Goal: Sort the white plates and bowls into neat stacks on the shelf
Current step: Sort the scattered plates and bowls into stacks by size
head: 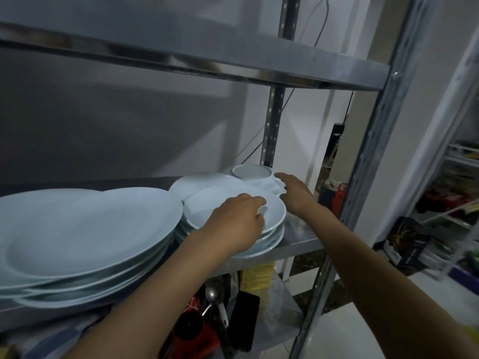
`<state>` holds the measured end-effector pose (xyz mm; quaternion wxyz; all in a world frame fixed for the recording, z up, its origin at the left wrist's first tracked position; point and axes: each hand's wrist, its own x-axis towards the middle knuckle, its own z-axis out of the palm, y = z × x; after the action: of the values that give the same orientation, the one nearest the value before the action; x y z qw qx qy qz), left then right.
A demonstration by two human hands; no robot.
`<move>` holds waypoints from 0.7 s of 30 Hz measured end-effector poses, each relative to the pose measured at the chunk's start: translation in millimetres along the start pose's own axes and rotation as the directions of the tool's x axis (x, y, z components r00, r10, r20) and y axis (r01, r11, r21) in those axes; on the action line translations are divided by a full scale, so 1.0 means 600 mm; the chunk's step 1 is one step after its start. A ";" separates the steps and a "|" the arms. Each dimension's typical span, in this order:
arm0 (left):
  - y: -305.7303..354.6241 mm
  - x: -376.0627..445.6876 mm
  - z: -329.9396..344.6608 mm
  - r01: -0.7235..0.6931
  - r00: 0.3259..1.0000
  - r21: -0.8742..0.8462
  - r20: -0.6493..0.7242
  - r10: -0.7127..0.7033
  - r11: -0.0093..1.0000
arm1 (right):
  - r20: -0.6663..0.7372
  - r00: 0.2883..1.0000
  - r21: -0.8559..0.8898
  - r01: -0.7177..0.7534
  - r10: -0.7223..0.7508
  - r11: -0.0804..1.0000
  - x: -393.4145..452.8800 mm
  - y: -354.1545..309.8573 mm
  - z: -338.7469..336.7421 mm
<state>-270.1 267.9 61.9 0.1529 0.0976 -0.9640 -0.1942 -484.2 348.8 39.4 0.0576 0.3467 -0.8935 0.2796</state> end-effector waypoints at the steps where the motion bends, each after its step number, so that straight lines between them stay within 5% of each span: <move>1: -0.001 0.001 0.002 0.029 1.000 -0.012 0.008 -0.029 1.000 | 0.052 0.998 -0.075 0.025 -0.021 0.997 0.010 0.001 0.005; 6: -0.001 0.010 0.004 0.094 0.996 -0.007 0.009 -0.094 0.996 | 0.217 0.972 -0.372 0.170 -0.092 0.913 0.053 0.025 0.029; 11: -0.007 0.015 0.006 0.118 0.993 0.013 0.005 -0.118 0.993 | 0.182 0.972 -0.171 0.183 -0.151 0.968 0.069 0.044 0.046; 13: -0.009 0.019 0.004 0.108 0.994 0.040 -0.014 -0.107 0.993 | 0.124 0.975 -0.250 0.212 -0.186 0.945 0.066 0.047 0.046; 17: -0.008 0.023 0.006 0.108 0.994 0.058 -0.026 -0.106 0.992 | 0.106 0.947 -0.618 0.302 -0.304 0.726 0.055 0.049 0.049; 21: -0.005 0.020 0.011 0.115 0.993 0.055 -0.026 -0.114 0.992 | 0.031 0.945 -0.730 0.245 -0.327 0.638 0.052 0.044 0.047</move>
<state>-283.0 264.5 58.1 0.1496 0.1593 -0.9602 -0.1741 -522.3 331.0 12.9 0.2796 0.4173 -0.8599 -0.0912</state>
